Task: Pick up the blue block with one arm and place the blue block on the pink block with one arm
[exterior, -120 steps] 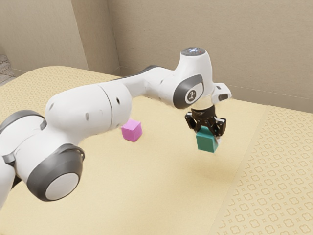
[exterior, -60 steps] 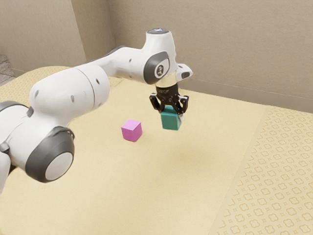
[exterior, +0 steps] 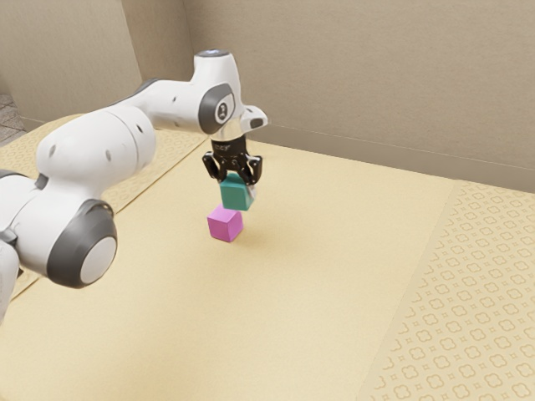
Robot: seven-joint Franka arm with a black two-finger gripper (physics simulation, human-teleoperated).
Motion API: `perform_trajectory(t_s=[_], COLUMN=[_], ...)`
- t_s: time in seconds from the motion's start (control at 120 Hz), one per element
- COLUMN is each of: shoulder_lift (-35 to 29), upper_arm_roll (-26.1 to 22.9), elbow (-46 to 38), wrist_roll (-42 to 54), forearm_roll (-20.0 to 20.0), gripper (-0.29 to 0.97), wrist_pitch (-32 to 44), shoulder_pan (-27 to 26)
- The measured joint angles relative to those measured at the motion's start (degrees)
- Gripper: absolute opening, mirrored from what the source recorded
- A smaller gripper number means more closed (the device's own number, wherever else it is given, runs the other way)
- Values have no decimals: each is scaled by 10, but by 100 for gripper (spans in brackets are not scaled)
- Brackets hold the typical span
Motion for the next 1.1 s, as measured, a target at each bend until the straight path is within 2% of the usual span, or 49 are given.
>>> perform_trajectory(t_s=[0.367, 0.508, 0.675, 1.1], shoulder_lift=[1, -21, -40, -19], upper_arm_roll=[4, 2, -1, -4], elbow=[3, -23, -67, -73], wrist_roll=[73, 99, 134, 217], forearm_roll=[0, -1, -1, -1], gripper=[34, 35, 35, 36], wrist_pitch=[-12, -11, 9, 67], shoulder_pan=[28, 40, 36, 39])
